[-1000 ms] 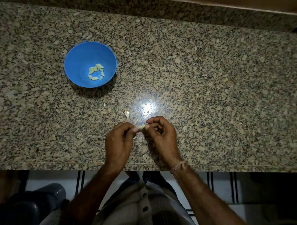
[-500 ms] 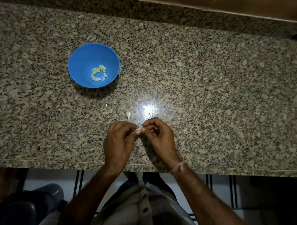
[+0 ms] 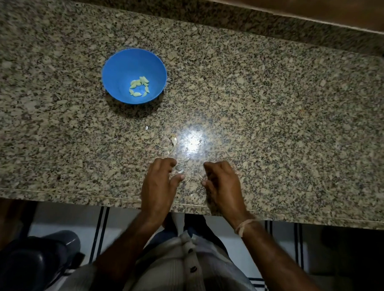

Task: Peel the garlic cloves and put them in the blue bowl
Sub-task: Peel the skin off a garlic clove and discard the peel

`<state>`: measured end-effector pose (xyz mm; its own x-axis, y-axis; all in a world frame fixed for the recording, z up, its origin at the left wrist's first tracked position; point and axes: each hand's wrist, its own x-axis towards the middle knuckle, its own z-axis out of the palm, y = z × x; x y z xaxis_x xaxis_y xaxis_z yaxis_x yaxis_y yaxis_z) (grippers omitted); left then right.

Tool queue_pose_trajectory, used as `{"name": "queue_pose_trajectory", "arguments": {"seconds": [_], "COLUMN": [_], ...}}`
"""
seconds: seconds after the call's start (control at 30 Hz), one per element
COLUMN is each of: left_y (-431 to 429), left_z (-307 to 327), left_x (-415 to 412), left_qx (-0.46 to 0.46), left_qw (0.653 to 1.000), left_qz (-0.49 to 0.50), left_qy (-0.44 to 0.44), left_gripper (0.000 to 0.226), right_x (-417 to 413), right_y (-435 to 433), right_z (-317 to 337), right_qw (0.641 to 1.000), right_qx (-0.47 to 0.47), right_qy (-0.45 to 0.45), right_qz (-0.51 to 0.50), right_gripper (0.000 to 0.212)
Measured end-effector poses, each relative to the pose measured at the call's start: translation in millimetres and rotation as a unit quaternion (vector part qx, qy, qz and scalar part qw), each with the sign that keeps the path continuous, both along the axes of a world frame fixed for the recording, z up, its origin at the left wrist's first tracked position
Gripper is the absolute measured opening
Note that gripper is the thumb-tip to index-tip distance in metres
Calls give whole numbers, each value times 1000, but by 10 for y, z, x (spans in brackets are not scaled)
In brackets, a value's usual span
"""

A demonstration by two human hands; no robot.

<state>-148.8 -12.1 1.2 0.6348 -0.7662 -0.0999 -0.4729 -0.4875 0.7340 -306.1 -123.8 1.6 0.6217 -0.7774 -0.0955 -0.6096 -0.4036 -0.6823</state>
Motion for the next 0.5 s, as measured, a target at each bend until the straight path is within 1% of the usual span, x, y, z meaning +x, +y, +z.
{"name": "queue_pose_trajectory", "arguments": {"seconds": [0.13,0.27,0.33,0.4,0.5], "left_y": [-102,-227,-318,-391,-464], "left_z": [-45,-20,-30,-24,-24], "left_x": [-19,5,20,17,-8], "left_qx": [3,-18,-22,-20,-14], "left_qw": [1000,998,998,998,998], "left_qz": [-12,-51,-54,-47,-26], "left_qy": [-13,-28,-30,-37,-57], "left_gripper": [39,43,36,24,9], "right_x": [201,316,281,227,170], "right_y": [29,-63,-99,-118,-162], "right_z": [25,8,-1,3,31], "right_qw": [999,996,994,990,980], "right_qx": [2,36,57,85,141], "right_qy": [-39,-76,-95,-111,-136], "right_qz": [5,-7,-14,-18,-25], "right_gripper": [37,35,33,30,29]}}
